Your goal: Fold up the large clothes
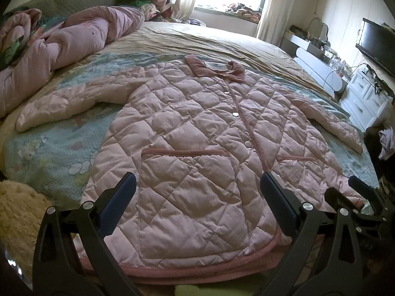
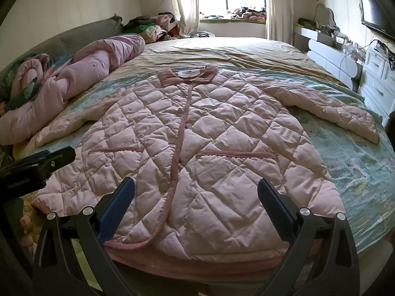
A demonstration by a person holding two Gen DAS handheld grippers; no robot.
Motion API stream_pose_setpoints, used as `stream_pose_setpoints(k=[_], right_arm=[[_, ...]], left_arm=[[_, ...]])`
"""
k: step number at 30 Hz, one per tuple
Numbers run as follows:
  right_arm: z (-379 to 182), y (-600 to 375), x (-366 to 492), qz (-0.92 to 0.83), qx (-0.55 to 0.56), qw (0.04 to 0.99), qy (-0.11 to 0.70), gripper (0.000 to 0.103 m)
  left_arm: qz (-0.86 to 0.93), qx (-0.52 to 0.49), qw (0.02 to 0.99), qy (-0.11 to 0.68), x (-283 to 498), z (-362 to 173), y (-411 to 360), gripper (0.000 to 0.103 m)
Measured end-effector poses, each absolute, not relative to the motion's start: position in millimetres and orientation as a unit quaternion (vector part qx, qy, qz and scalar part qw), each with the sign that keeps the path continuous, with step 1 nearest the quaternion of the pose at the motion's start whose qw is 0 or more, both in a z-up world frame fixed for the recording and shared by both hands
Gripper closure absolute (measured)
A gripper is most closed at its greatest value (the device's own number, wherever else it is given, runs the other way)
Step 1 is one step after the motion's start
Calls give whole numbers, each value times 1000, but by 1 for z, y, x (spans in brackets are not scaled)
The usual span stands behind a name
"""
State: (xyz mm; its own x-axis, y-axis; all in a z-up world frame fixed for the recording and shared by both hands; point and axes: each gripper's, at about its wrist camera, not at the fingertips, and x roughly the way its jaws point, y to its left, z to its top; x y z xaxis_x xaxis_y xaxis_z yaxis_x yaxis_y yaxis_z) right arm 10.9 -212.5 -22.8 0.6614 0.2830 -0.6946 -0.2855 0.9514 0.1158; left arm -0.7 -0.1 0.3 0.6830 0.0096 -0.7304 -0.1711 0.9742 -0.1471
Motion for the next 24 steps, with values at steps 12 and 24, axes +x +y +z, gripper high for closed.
stream_pose_setpoints(k=[12, 24], right_arm=[[-22, -213, 10, 157, -1, 911, 381, 4], [-23, -212, 9, 161, -1, 910, 381, 4]], left_arm=[[49, -102, 912, 393, -1, 0, 0, 9], [49, -101, 912, 394, -1, 0, -1, 9]])
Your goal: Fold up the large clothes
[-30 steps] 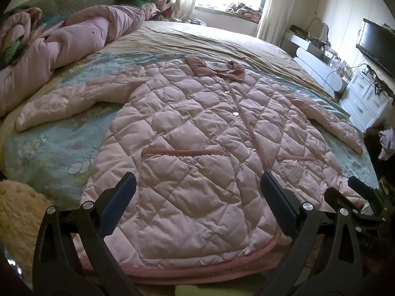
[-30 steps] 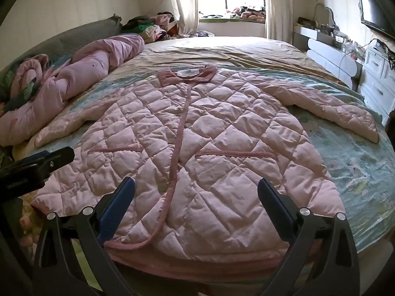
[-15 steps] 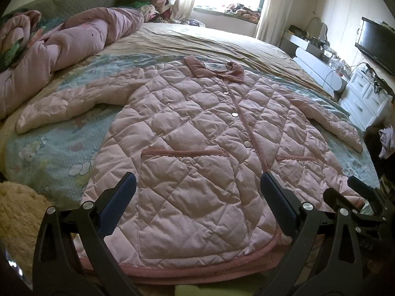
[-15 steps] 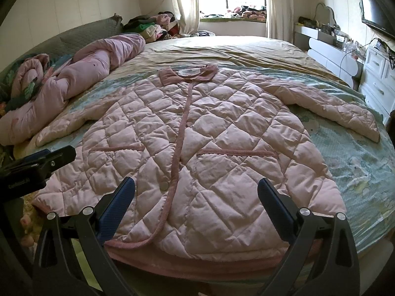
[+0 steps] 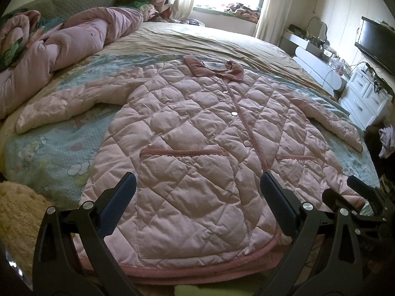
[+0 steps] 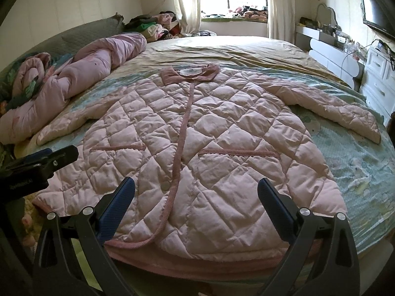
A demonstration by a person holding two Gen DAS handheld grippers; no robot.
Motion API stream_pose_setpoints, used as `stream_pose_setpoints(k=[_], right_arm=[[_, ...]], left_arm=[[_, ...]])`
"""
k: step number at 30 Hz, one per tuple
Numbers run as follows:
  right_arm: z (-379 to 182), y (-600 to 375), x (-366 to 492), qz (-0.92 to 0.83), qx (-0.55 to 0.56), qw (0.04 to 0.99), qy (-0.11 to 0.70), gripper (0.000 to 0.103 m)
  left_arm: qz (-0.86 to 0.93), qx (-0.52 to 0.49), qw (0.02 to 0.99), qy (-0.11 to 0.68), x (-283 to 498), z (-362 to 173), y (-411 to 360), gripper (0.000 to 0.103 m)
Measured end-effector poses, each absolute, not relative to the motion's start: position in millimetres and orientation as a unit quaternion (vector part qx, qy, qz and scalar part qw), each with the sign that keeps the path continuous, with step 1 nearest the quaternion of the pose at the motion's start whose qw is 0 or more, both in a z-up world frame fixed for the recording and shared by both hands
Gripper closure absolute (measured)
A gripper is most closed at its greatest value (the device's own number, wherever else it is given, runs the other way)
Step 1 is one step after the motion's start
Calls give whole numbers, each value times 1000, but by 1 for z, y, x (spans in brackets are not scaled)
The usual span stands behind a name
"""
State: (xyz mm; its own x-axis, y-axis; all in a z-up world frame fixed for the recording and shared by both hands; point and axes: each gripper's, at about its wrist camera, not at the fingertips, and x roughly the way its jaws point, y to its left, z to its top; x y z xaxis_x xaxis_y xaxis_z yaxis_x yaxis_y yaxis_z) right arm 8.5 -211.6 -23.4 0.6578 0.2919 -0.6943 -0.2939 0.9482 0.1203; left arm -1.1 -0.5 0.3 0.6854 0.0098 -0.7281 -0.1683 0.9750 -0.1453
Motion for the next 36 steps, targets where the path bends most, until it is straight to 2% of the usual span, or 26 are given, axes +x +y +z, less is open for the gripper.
stream_pose_setpoints(k=[22, 36], right_arm=[[-23, -204, 21, 170, -10, 907, 385, 4], [-12, -177, 72, 192, -26, 902, 387, 4]], left_arm=[[59, -99, 913, 392, 3, 8, 7, 9], [100, -98, 899, 416, 52, 9, 39, 9]])
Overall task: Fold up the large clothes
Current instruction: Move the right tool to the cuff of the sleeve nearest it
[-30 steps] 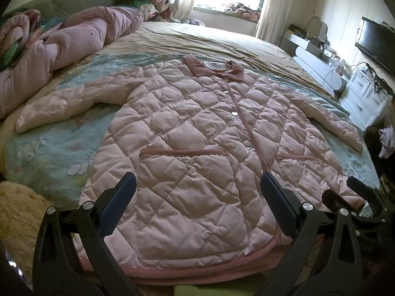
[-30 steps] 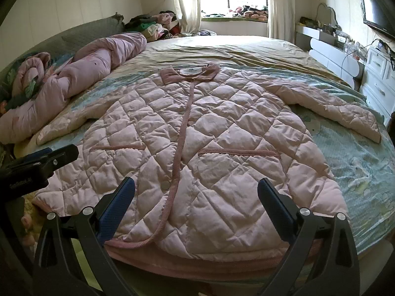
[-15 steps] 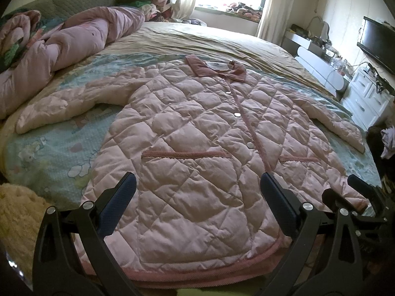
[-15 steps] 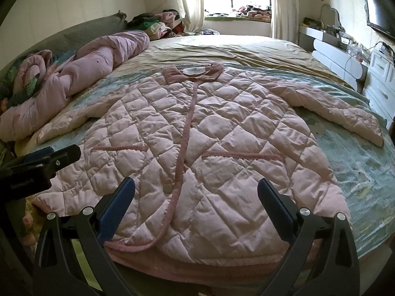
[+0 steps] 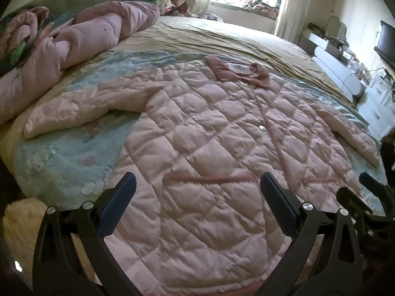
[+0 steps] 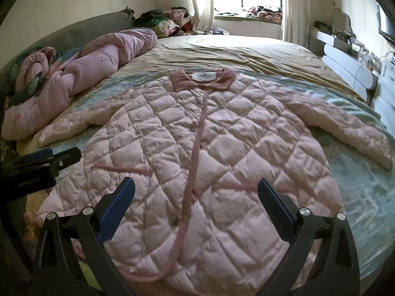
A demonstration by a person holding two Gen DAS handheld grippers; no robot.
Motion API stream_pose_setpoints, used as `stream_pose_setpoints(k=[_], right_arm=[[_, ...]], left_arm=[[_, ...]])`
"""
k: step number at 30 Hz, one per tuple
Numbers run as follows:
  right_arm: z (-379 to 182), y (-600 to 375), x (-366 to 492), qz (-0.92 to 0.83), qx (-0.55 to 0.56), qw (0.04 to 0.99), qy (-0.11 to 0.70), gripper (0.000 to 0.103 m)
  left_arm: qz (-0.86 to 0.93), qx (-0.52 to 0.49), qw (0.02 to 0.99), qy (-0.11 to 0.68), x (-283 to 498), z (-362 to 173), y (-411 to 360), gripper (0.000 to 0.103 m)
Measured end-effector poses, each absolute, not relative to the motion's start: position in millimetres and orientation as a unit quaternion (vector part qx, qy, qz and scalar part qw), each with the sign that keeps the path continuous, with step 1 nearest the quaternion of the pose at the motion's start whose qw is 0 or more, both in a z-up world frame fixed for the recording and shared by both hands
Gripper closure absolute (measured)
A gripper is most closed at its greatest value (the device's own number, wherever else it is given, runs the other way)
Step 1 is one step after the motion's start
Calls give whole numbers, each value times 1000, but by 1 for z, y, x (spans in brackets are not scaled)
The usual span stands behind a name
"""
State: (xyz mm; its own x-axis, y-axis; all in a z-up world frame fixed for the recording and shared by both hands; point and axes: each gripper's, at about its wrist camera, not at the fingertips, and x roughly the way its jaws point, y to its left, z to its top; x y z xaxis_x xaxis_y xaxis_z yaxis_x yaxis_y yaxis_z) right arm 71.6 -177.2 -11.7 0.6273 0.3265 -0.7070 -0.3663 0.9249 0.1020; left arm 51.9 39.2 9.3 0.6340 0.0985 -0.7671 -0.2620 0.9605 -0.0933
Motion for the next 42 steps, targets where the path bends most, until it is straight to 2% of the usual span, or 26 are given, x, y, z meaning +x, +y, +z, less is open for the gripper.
stream_pose_setpoints(k=[18, 42], right_arm=[[33, -143, 163, 210, -14, 913, 348, 4], [24, -193, 280, 107, 35, 926, 360, 4]], left_arm=[[106, -110, 901, 406, 130, 38, 66, 9], [98, -115, 900, 410, 241, 47, 68, 9]])
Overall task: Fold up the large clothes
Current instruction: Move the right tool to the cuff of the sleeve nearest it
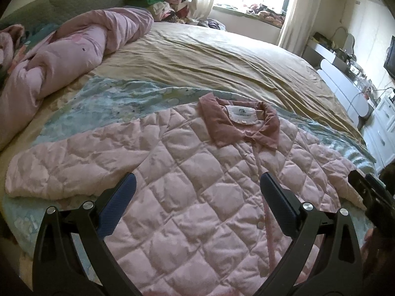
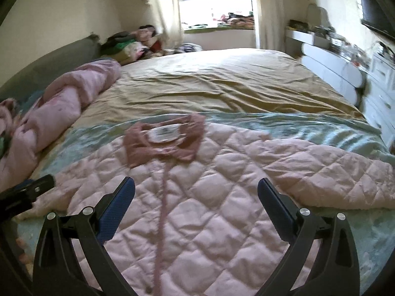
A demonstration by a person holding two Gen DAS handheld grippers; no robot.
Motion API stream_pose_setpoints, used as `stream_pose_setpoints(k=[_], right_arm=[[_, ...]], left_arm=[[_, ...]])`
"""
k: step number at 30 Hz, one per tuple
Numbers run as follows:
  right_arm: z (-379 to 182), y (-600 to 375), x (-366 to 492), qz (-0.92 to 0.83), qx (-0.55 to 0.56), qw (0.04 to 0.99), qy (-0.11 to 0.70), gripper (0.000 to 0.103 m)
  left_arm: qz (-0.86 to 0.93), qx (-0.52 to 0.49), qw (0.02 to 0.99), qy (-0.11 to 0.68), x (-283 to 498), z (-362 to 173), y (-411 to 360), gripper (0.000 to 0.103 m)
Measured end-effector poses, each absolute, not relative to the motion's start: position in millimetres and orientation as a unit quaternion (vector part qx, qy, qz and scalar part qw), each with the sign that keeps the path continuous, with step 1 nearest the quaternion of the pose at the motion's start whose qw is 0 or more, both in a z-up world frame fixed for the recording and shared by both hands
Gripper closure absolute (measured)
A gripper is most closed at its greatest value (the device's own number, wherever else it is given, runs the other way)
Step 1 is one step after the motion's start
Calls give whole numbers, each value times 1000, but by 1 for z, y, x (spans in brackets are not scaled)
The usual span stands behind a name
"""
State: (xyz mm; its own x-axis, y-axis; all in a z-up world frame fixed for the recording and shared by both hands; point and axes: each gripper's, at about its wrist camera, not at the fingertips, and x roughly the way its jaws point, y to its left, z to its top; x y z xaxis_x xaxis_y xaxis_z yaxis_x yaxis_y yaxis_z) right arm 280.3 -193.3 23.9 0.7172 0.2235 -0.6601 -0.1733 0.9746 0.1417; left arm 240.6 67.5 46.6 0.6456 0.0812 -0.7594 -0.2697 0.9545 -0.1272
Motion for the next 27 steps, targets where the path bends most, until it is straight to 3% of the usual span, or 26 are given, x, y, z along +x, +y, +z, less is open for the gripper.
stream_pose_setpoints(k=[13, 27], right_arm=[[-13, -289, 335, -13, 107, 918, 381, 4], [-88, -403, 347, -157, 199, 871, 421, 4]], left_arm=[[98, -94, 895, 425, 296, 26, 60, 9], [76, -56, 868, 488, 331, -39, 36, 9]])
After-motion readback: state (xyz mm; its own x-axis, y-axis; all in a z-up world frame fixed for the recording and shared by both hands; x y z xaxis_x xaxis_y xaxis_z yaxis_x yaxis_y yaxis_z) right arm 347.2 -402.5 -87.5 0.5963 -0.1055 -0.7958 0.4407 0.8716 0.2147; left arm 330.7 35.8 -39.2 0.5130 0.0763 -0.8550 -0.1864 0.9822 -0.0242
